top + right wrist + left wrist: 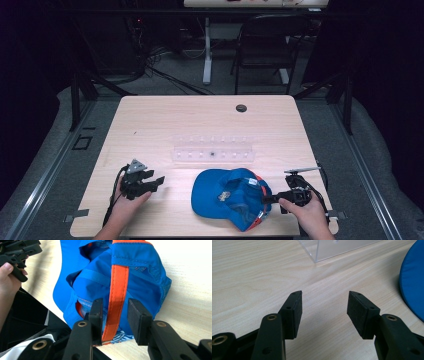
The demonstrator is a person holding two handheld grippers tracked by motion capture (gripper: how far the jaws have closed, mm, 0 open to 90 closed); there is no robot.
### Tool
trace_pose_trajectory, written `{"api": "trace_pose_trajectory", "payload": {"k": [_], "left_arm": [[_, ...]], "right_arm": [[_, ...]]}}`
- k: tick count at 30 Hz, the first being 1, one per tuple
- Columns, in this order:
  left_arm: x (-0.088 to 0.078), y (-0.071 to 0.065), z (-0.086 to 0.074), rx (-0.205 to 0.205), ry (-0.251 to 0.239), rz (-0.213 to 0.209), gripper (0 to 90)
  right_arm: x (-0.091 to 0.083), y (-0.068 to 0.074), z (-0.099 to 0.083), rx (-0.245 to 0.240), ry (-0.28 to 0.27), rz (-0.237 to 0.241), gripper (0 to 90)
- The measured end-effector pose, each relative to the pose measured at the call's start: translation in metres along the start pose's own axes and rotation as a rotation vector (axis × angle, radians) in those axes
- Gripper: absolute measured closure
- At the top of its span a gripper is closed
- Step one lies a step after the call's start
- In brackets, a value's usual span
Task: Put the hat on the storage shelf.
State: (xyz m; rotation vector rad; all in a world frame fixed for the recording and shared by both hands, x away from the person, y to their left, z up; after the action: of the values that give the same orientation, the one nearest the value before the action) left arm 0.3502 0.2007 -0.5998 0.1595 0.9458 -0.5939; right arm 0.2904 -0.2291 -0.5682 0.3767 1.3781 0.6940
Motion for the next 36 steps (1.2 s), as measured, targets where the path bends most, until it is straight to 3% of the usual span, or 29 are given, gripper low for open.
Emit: {"api": "trace_pose_trajectory", "payload": {"k": [4, 17, 21, 36], "left_arm": [[0.000, 0.000, 0.000, 0.003, 0.002, -0.001, 46.4], [0.001, -0.001, 0.000, 0.004, 0.001, 0.002, 46.4], [0.001, -0.002, 0.000, 0.009, 0.003, 0.002, 46.4], [0.001, -0.002, 0.000, 0.010, -0.001, 0.000, 46.4]], "right_arm": [[-0.001, 0.002, 0.000, -0.001, -0.007, 0.031, 67.9], [-0.002, 0.006, 0.000, -0.010, 0.017, 0.042, 75.8], [-0.002, 0.007, 0.001, 0.007, 0.010, 0.051, 76.9], [-0.013, 0.008, 0.006, 0.048, 0.016, 0.027, 77.5]]}}
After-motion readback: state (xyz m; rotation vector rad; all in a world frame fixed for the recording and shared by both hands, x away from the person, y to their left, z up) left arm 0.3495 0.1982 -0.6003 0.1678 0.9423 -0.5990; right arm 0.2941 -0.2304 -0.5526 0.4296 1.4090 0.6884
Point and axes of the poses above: each handheld gripper's, and its own axes: x roughly forward along the jaws, z roughly out of its top, y roughly to its left, the point moved 5 cm from there along x, roughly forward along the jaws, and after that the axes turned 10 degrees about y, right-handed, at the moved point
